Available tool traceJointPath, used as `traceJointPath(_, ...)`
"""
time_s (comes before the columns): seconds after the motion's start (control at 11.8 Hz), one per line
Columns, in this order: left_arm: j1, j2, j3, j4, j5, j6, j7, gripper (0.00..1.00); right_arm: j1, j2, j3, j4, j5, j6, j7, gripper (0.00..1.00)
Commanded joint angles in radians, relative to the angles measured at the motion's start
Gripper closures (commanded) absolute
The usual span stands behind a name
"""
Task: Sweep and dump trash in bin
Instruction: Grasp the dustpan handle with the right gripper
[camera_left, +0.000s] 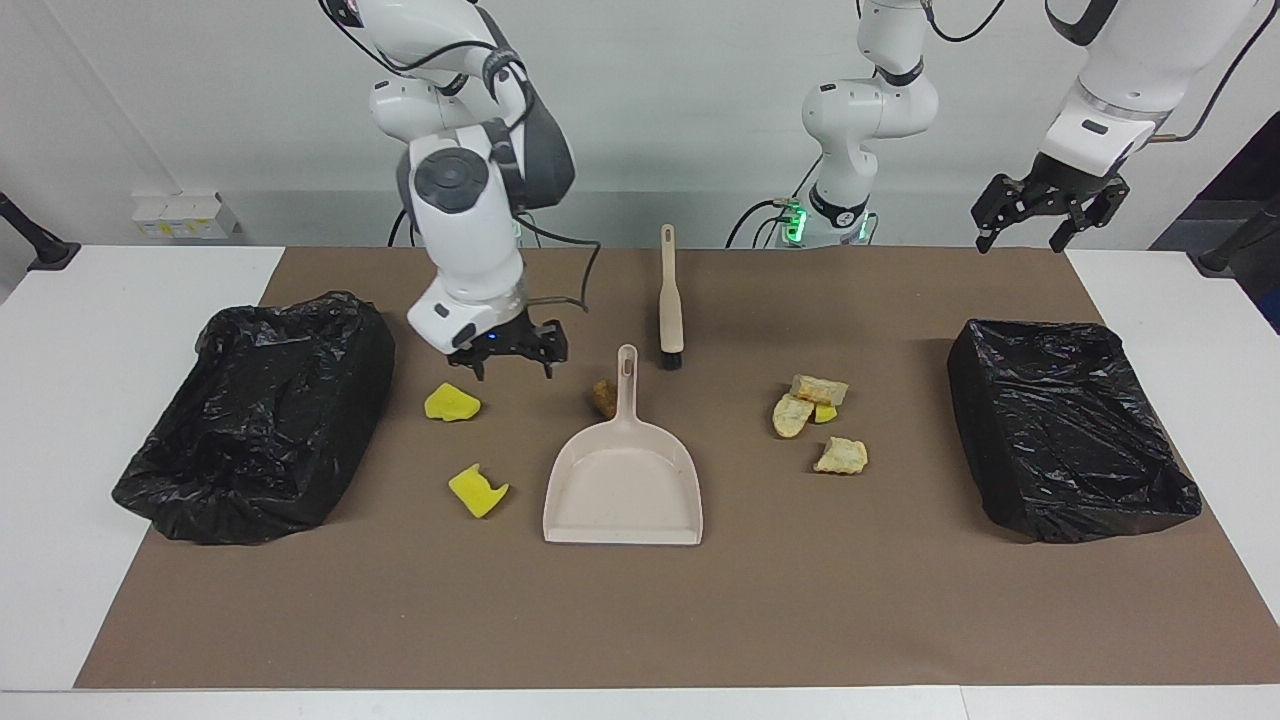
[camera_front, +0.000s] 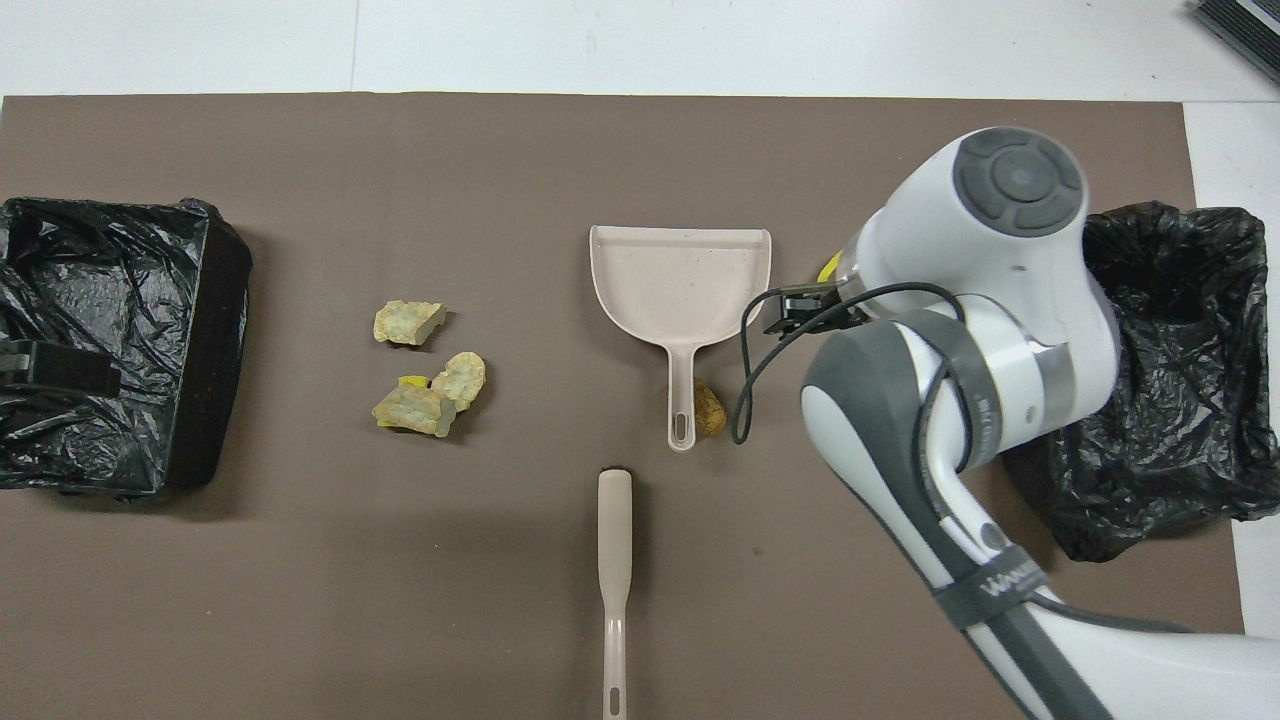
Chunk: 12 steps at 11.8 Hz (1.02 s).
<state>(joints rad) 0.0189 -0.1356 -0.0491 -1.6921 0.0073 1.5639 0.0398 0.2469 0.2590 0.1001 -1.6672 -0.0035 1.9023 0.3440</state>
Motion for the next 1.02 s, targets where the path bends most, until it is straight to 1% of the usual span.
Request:
traceJointPath(0.0, -0.008, -0.015, 0.005, -0.008, 0.003, -0.004, 0.0, 0.0, 0.06, 0.034, -0.002, 0.001, -0.004, 0.046, 0.101, 0.0)
traceJointPath(0.08, -0.005, -0.015, 0.005, -0.008, 0.003, 0.001, 0.002, 0.0, 0.092, 0.048, -0.002, 0.001, -0.006, 0.058, 0.136, 0.0)
traceJointPath(0.42, -0.005, -0.016, 0.005, -0.008, 0.003, -0.007, 0.002, 0.0, 0.146, 0.114, -0.002, -0.017, -0.004, 0.145, 0.223, 0.0)
traceJointPath(0.51, -0.004, -0.016, 0.005, -0.008, 0.003, -0.007, 0.002, 0.0, 0.166, 0.129, -0.002, -0.034, -0.004, 0.182, 0.251, 0.0)
traceJointPath(0.68, -0.002, -0.016, 0.005, -0.008, 0.003, -0.01, 0.002, 0.0, 0.183, 0.135, -0.002, -0.083, -0.004, 0.256, 0.259, 0.0)
traceJointPath(0.76, -0.007, -0.018, 0.005, -0.012, 0.003, -0.013, -0.001, 0.0, 0.189, 0.138, -0.002, -0.095, -0.004, 0.268, 0.26, 0.02)
traceJointPath(0.93, -0.016, -0.024, 0.003, -0.015, 0.003, -0.019, -0.003, 0.0, 0.192, 0.138, -0.002, -0.097, -0.007, 0.261, 0.259, 0.23)
